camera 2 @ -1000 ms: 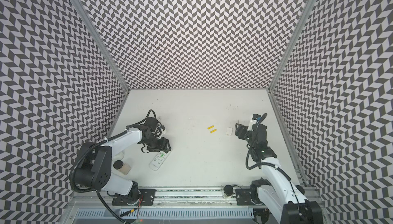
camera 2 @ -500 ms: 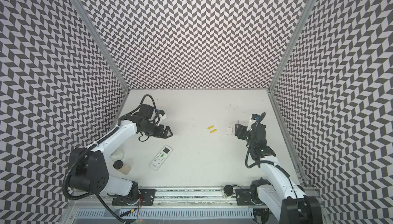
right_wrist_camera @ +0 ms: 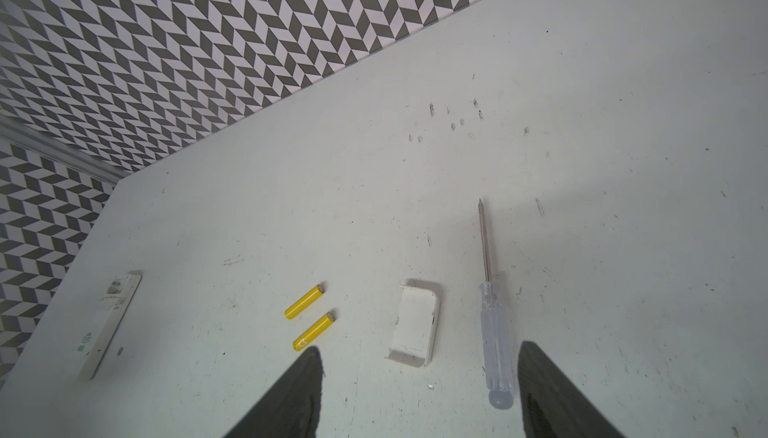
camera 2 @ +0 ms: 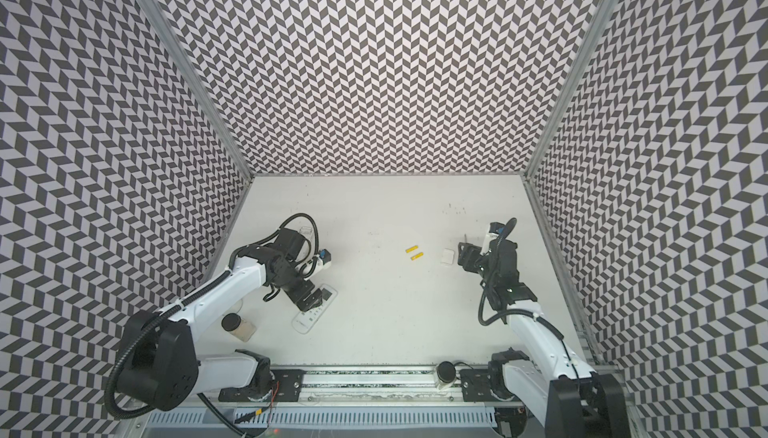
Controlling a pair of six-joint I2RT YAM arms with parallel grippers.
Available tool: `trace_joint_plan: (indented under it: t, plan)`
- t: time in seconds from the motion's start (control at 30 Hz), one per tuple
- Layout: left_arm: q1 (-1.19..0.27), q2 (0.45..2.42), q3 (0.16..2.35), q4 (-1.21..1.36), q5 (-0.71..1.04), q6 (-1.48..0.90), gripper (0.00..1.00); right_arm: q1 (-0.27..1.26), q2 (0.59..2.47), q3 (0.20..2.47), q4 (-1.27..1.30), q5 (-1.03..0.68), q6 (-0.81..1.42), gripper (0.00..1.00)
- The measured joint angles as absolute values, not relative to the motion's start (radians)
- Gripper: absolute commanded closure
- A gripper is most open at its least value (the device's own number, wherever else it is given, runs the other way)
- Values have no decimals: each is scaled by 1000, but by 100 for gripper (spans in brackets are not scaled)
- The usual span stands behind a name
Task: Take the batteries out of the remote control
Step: 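Lower the left gripper over the white remote and grasp its top end, then lift the remote with the left gripper while the right gripper reaches toward it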
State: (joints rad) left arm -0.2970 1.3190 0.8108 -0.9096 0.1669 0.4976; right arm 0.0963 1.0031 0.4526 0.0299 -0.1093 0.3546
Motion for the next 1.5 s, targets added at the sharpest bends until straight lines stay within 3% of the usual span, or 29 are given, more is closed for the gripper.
trace_joint_plan:
  t: [0.4, 0.6, 1.2, 1.5]
  plan:
    - [-363, 1378, 776, -906, 194, 523, 3, 98, 988, 454, 30, -107, 348, 28]
    - [-386, 1426, 755, -834, 148, 492, 11, 102, 988, 453, 30, -109, 348, 28]
    - [-386, 1452, 746, -704, 118, 439, 50, 105, 995, 459, 29, -109, 347, 28]
    - [-388, 1475, 791, -705, 126, 424, 62, 105, 997, 461, 30, -109, 347, 28]
